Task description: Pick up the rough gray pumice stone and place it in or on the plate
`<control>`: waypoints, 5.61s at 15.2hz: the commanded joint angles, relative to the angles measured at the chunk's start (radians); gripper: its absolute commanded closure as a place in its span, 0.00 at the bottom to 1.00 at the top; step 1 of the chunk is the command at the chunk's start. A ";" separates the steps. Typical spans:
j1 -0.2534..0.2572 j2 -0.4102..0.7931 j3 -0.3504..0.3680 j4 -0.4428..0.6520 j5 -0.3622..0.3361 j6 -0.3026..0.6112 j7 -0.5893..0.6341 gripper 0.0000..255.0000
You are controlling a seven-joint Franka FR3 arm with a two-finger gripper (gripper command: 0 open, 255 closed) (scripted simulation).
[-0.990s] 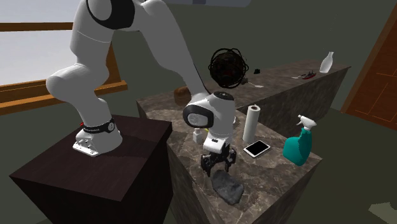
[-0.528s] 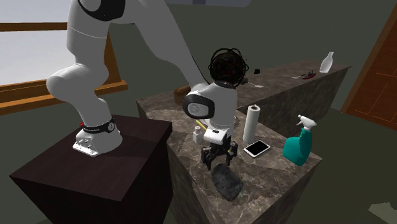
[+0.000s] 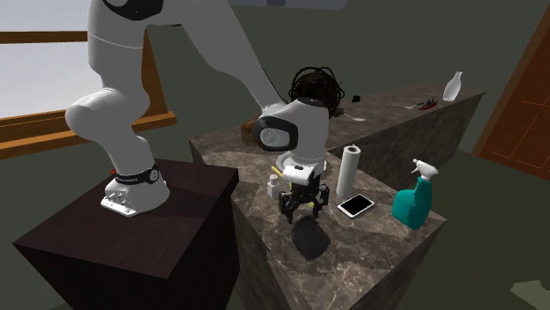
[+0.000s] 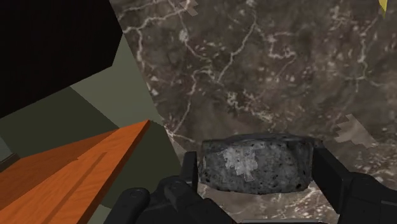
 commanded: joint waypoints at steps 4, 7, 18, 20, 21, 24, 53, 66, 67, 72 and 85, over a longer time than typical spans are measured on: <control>0.097 -0.027 0.015 -0.027 -0.022 -0.009 0.128 1.00; 0.155 -0.034 0.029 -0.030 -0.033 -0.018 0.207 1.00; 0.350 -0.006 0.092 0.045 -0.052 -0.086 0.476 1.00; 0.382 0.009 0.104 0.074 -0.053 -0.104 0.521 1.00; 0.398 0.017 0.110 0.090 -0.054 -0.114 0.542 1.00; 0.445 0.046 0.127 0.145 -0.054 -0.145 0.604 1.00; 0.643 0.395 0.191 0.596 -0.054 -0.266 0.862 0.00; 0.315 0.613 0.188 1.232 0.323 -0.924 1.222 0.00; 0.305 0.617 0.189 1.243 0.332 -0.936 1.235 0.00; 0.317 0.606 0.191 1.159 0.336 -0.864 1.224 0.00; 0.323 0.604 0.192 1.124 0.339 -0.830 1.220 1.00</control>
